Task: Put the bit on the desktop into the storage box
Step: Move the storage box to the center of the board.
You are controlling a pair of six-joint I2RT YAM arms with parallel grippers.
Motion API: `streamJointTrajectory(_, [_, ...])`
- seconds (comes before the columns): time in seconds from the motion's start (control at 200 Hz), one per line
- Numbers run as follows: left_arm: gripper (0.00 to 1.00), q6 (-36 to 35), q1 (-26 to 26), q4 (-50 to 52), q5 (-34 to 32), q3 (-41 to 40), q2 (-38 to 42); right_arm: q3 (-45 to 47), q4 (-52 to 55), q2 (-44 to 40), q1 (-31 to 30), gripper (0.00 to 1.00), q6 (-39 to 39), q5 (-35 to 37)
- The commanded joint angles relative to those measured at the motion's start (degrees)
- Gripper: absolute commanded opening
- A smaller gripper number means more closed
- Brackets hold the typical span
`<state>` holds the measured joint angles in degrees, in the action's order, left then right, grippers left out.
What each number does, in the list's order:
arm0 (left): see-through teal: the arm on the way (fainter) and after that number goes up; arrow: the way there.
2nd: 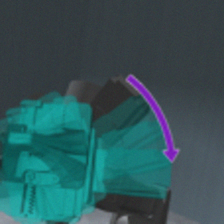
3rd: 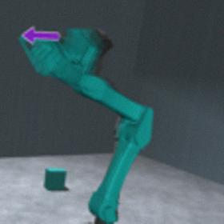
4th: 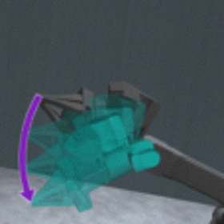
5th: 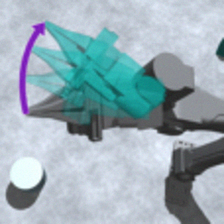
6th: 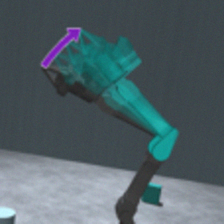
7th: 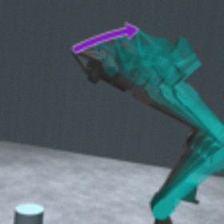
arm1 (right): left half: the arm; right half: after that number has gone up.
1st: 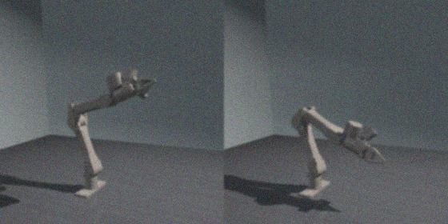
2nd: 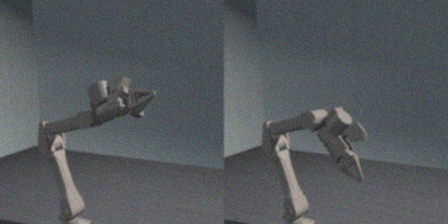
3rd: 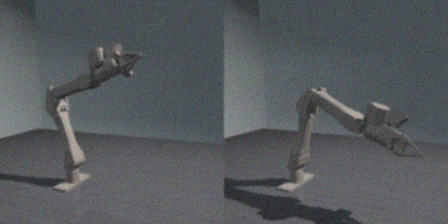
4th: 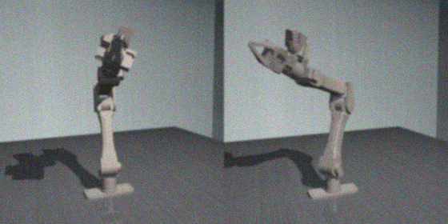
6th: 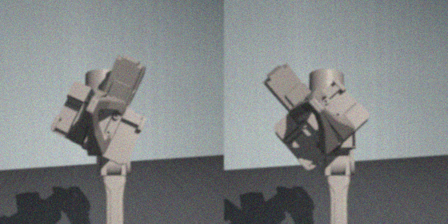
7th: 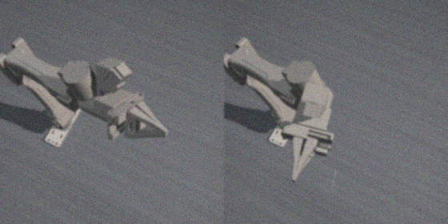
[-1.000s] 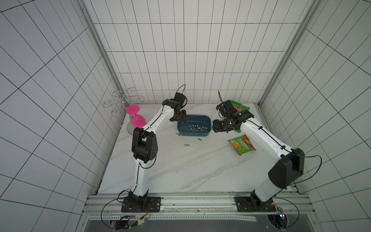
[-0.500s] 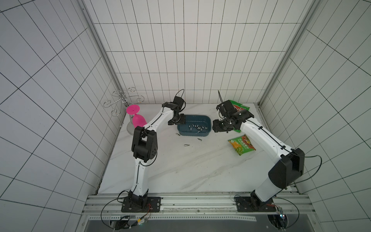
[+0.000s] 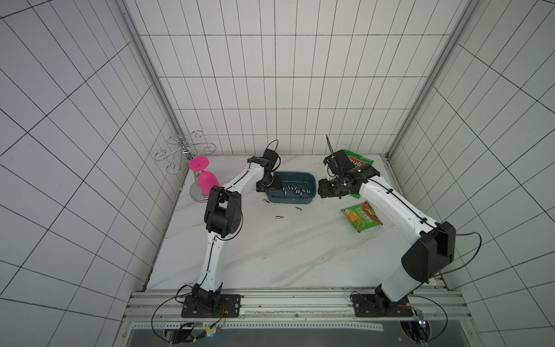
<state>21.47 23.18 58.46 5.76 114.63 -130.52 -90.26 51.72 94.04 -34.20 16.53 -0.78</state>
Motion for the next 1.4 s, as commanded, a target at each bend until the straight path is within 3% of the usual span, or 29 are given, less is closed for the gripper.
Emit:
streamJointTrajectory(0.0, [0.8,0.6,1.5,-2.6,4.3,2.1,-0.6,1.0,1.1,-1.6,-0.3,0.52,-0.2,0.8])
streamJointTrajectory(0.26, [0.8,0.6,2.5,-4.4,10.2,2.1,-0.7,1.1,1.0,-2.2,-0.1,0.53,-0.2,0.8])
streamJointTrajectory(0.56, [0.8,2.5,-0.3,-2.4,1.0,-4.1,4.7,0.9,0.8,-2.3,-0.1,0.52,-0.2,0.8])
streamJointTrajectory(0.725, [0.8,4.0,-3.6,-5.9,-1.5,-12.5,11.0,1.0,0.2,-2.1,-0.1,0.53,-0.1,0.3])
streamJointTrajectory(0.895, [0.8,4.3,-5.2,-7.1,-2.3,-15.8,12.6,0.9,0.0,-1.8,0.0,0.52,0.0,0.0])
streamJointTrajectory(1.115, [0.8,4.7,-5.2,-10.6,2.6,-19.1,13.3,1.6,0.0,-2.2,0.0,0.52,0.0,0.1])
streamJointTrajectory(1.394, [0.8,5.0,-3.1,-11.1,6.1,-15.3,11.0,2.0,0.0,-2.8,0.0,0.52,0.0,0.4])
